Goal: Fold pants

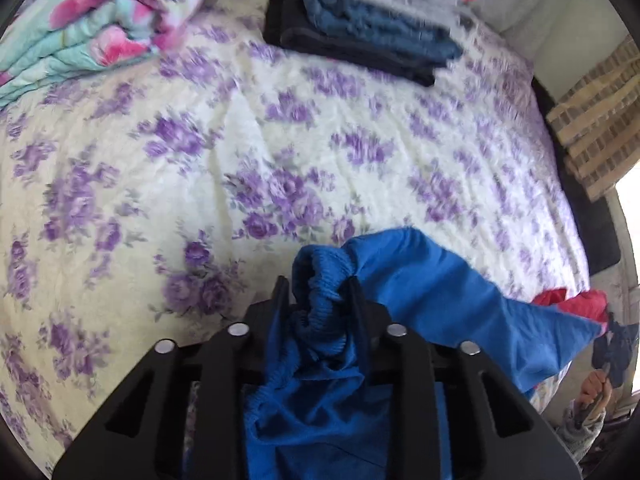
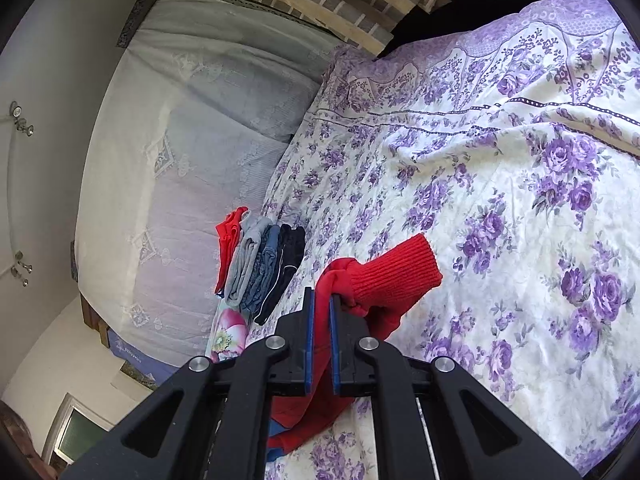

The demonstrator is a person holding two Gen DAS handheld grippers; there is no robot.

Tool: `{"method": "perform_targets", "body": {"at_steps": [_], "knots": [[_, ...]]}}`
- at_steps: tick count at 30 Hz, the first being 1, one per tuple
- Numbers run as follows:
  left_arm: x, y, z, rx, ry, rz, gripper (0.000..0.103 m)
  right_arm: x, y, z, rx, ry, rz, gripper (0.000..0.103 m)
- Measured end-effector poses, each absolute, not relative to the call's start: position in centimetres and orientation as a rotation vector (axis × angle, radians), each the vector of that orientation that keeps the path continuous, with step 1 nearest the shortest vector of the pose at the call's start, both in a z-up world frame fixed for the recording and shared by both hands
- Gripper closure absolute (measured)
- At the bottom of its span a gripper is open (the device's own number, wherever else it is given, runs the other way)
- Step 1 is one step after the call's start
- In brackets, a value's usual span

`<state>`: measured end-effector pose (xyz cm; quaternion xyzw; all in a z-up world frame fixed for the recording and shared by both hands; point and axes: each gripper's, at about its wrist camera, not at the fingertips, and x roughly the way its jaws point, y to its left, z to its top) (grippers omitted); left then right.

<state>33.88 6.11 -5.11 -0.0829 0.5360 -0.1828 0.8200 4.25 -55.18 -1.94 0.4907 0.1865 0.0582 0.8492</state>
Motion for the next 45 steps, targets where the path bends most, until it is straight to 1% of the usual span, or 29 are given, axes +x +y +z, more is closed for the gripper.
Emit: {"method": "perform_targets", "body": {"at_steps": [5,7,10,13,17,18,19,20,21,25,26,27,28,29,31,33,35,36,38,39,42,45], "knots": [[32.2,12.2,0.3,-0.418,0.937,-0.312,0.083,7.6,-55.2,0.0,1.003,0.401,0.174,0.096],[31.5,15.4,2.7,-0.498,0.848,-0.265,0.083,11.0,-55.0,1.4,0.968,0.397,0.221,0.096],[31.5,18.1,4.6,-0.534,0.777,-0.204,0.083,17.0,-54.3,2.3,0.912,0.414,0.259,0.096],[32.4,20.1,3.9,-0.557,0.764,-0.118,0.083,25.3,-53.3,0.7,0.932,0.505,0.283,0.096],[35.4,21.8,-0.5,-0.598,0.841,0.004,0.083,35.8,-50.8,-2.0,0.871,0.681,0.203,0.092],[36.0,22.4,-1.7,-0.612,0.859,0.023,0.083,37.9,-50.1,-2.8,0.852,0.723,0.191,0.082],[36.8,22.7,-2.9,-0.626,0.876,0.043,0.082,40.0,-49.5,-3.6,0.831,0.765,0.179,0.069],[37.2,22.9,-3.8,-0.634,0.886,0.06,0.082,41.7,-49.0,-4.0,0.811,0.78,0.171,0.04],[37.6,23.2,-4.5,-0.646,0.891,0.081,0.081,42.3,-48.8,-4.0,0.804,0.759,0.161,0.034],[37.6,24.4,-5.1,-0.689,0.876,0.099,0.077,41.5,-49.8,-2.6,0.765,0.701,0.203,0.034],[37.5,24.6,-5.0,-0.679,0.875,0.096,0.075,40.9,-50.3,-2.5,0.749,0.71,0.196,0.034],[37.3,24.8,-5.0,-0.663,0.877,0.098,0.069,40.0,-50.7,-2.8,0.733,0.726,0.184,0.034],[37.1,24.9,-5.0,-0.656,0.876,0.102,0.066,39.2,-51.0,-3.4,0.726,0.754,0.164,0.034],[36.9,25.1,-5.1,-0.657,0.877,0.103,0.066,38.8,-51.3,-4.2,0.73,0.786,0.149,0.035],[36.6,25.6,-5.4,-0.684,0.883,0.085,0.066,38.3,-51.3,-6.1,0.76,0.84,0.148,0.044],[36.2,26.0,-5.7,-0.714,0.879,0.089,0.065,38.6,-50.7,-7.9,0.786,0.881,0.156,0.07],[35.5,26.4,-5.7,-0.728,0.875,0.093,0.064,39.6,-49.6,-9.4,0.816,0.914,0.172,0.073],[35.0,26.6,-5.7,-0.735,0.872,0.096,0.063,39.8,-49.2,-9.9,0.818,0.921,0.167,0.08],[33.9,27.3,-5.6,-0.747,0.866,0.111,0.063,39.9,-48.5,-10.0,0.809,0.899,0.162,0.09],[33.2,27.7,-5.5,-0.755,0.862,0.115,0.062,39.5,-48.3,-9.4,0.795,0.871,0.165,0.091],[30.4,29.6,-4.9,-0.787,0.844,0.137,0.052,37.1,-48.3,-7.1,0.767,0.801,0.188,0.092],[27.2,30.8,-4.6,-0.792,0.835,0.136,0.044,35.0,-49.4,-7.1,0.745,0.814,0.163,0.091]]}}
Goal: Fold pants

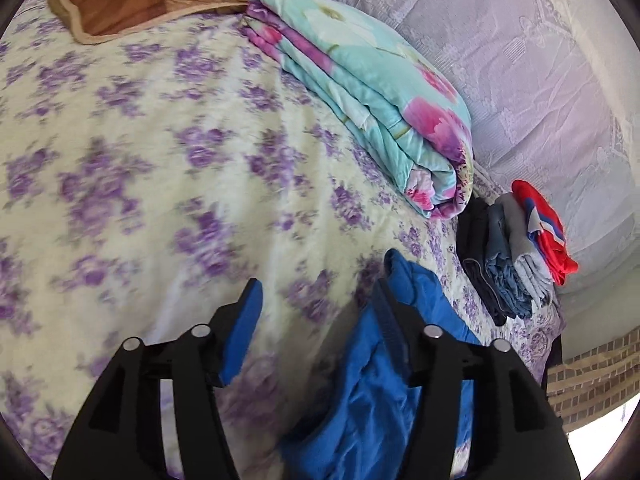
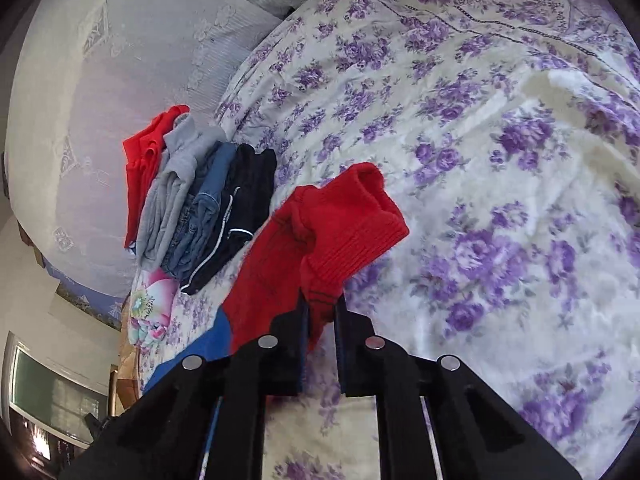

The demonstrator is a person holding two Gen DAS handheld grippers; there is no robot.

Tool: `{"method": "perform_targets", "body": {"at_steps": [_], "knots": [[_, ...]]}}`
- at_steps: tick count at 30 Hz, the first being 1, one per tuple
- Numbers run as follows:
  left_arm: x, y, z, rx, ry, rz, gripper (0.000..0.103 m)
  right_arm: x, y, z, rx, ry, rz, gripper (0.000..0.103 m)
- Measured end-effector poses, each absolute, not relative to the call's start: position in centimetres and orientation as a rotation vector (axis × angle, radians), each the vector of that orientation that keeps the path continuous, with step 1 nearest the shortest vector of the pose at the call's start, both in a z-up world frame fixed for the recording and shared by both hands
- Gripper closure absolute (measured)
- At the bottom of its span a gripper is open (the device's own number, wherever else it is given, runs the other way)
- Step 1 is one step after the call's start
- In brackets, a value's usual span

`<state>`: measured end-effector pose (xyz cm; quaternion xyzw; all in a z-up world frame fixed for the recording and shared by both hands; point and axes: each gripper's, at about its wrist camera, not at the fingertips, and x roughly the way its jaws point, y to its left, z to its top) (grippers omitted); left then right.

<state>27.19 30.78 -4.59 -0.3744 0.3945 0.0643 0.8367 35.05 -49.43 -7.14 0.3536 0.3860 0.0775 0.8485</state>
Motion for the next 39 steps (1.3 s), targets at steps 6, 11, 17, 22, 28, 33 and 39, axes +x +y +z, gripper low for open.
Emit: {"method": "perform_targets", "body": {"at_steps": [6,11,17,22,28,33,39], "knots": [[22.2,30.2,-6.4,-0.781,0.905,0.094,0.042,33.9,-52.1,-10.2,0.893,0.903,0.151,0.065],[19.3,28.9,-8.5,-0.823,0.947,0.022,0.04,27.1,-53.4,-6.0,0.902,0.735,0.208,0.054],[20.2,27.5,-8.5,-0.826,0.918,-0.056,0.04,17.2,-52.8,-6.6,0.919,0.725,0.261,0.05],[21.6,24.7,-7.8,-0.795,0.899,-0.122,0.041,10.7,-51.8,-9.9,0.996,0.766,0.273,0.049],[21.3,24.6,-8.2,-0.772,0.892,-0.085,0.063,8.9,-50.4,-12.3,1.043,0.779,0.278,0.049],[20.6,25.9,-9.1,-0.828,0.889,-0.098,0.076,12.1,-49.2,-12.7,1.017,0.767,0.286,0.06],[20.5,26.0,-8.2,-0.829,0.874,-0.097,0.082,13.6,-48.4,-9.8,0.996,0.688,0.333,0.082]]}}
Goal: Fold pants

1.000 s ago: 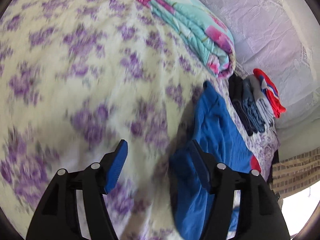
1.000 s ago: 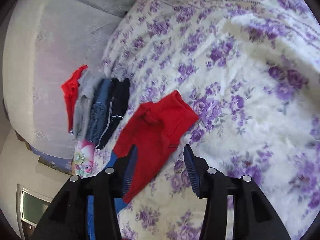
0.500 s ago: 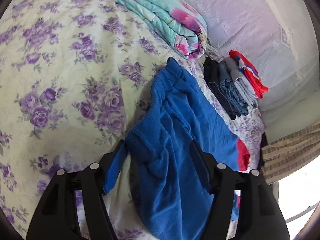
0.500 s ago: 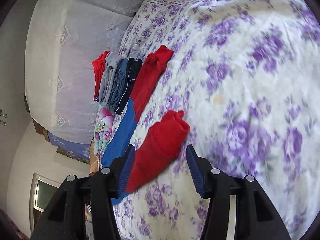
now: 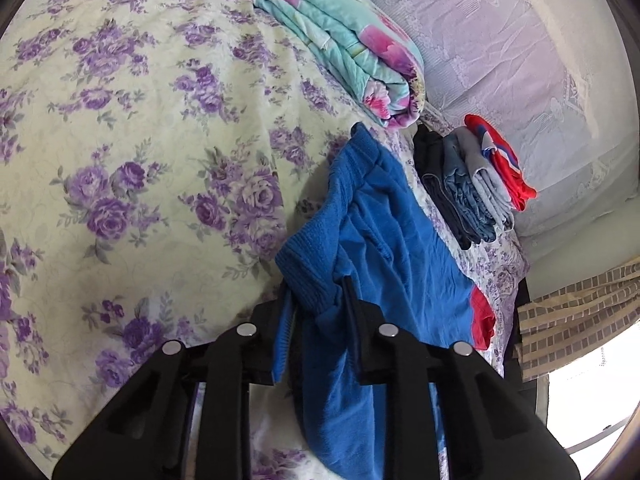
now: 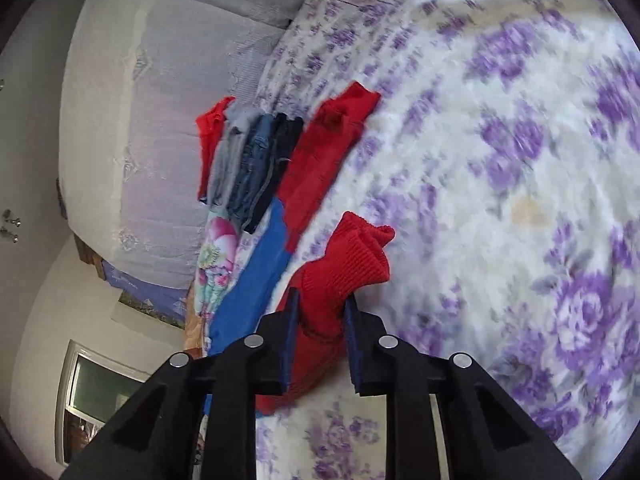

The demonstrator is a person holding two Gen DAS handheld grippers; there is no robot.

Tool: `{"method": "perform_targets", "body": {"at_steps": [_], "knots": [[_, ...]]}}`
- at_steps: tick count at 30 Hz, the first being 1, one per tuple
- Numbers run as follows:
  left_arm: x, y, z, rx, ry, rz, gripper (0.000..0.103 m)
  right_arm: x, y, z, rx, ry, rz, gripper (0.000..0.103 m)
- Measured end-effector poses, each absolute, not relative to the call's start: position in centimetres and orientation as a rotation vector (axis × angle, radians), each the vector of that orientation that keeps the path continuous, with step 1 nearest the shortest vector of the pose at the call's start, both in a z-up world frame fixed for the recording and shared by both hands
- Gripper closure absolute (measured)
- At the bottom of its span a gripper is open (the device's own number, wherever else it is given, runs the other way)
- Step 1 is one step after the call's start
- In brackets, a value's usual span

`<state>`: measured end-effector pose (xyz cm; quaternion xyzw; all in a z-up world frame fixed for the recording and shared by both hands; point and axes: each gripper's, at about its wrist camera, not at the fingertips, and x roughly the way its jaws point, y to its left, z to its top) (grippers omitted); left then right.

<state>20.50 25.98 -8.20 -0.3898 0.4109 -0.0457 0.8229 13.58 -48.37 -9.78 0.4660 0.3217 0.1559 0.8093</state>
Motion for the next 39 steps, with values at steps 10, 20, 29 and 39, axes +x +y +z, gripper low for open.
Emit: {"method": "perform_targets", "body": {"at_steps": [10,20,29,39], "knots": [[19.7,24.6,-8.9,-0.866,0.886,-0.145,0.084,16.8,-51.6,-6.1,0.892,0.71,0.225,0.026],[19.7,23.6,-10.8,-0.947,0.912,-0.198,0.086,18.1,-50.9,-12.1,1.055,0.743,0.293,0.054],[21.0,23.5,-11.1,-1.008,0.921,-0.223,0.094,21.0,-49.6,-12.3,1.098,0.738,0.307,0.097],[20.0,22.4,-1.1,-0.945,0.726,-0.29,0.097,20.9,-52.1,4.7,0.871,0.472,0.377,0.101]]}}
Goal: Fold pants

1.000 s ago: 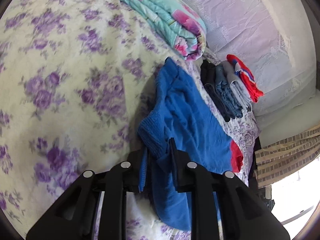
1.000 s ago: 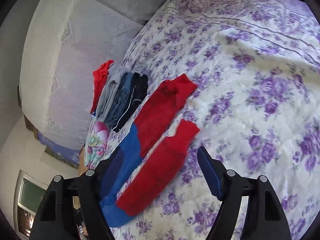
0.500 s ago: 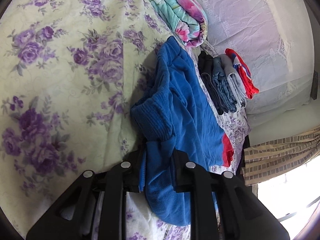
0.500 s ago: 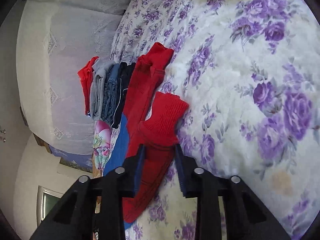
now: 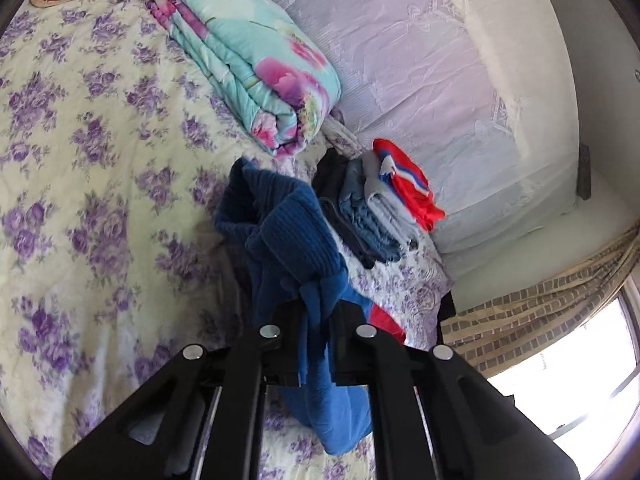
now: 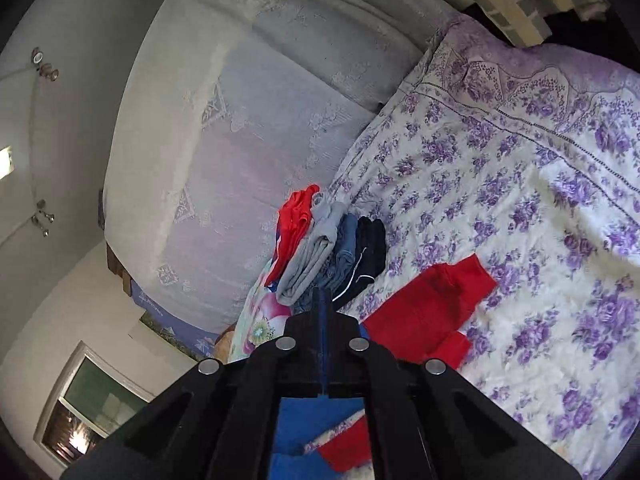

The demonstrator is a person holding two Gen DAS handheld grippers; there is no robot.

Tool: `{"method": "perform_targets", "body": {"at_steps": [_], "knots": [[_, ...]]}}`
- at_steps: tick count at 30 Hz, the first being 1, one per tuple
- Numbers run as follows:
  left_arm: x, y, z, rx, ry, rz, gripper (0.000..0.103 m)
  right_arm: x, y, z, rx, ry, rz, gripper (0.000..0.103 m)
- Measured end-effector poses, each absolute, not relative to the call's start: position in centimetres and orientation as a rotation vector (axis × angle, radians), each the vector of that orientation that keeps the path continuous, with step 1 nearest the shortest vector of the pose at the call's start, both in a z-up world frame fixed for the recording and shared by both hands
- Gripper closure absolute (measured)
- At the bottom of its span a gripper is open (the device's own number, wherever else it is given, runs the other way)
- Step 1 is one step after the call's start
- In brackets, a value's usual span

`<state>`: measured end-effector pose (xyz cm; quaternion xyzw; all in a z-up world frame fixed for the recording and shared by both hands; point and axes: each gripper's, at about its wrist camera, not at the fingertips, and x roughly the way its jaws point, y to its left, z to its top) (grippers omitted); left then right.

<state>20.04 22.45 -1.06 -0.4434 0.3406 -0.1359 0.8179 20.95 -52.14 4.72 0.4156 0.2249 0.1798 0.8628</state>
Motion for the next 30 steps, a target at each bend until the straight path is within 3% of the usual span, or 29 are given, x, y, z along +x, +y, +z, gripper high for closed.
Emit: {"method": "perform_targets", "body": {"at_steps": [3,7,16,17,19,21,23,30], "knots": [[19.1,22.7,-4.6,-0.996,0.79,-0.261,0.097,19.3,-51.1,-0.6,0.843,0.652,0.36,0.099],[18.9,24.5,-8.3,-1.092,0.826,-0.224,0.097,19.1,-49.5,-9.5,1.019,0.822,0.357,0.099],[18.8,25.2,-8.2,-1.082,0.821,-0.229,0.097,21.0,-48.6,-14.1,1.217,0.772,0.364,0.098],[18.9,25.2,-8.5,-1.083,0.824,-0.227,0.097,21.1,-48.9,-14.5,1.255,0.751,0.359,0.097],[19.2,25.2,-8.9,-1.093,0.831,-0.228,0.097,21.6,-49.1,-14.8,1.288,0.728,0.348,0.082],[19.3,25.2,-9.1,-1.096,0.833,-0.228,0.097,22.0,-48.8,-14.4,1.281,0.718,0.367,0.062],[19.3,25.2,-9.0,-1.096,0.834,-0.228,0.097,21.7,-48.5,-13.5,1.253,0.718,0.368,0.055],[19.8,25.2,-9.5,-1.091,0.848,-0.229,0.097,20.0,-49.1,-12.7,1.143,0.792,0.246,0.058]]}}
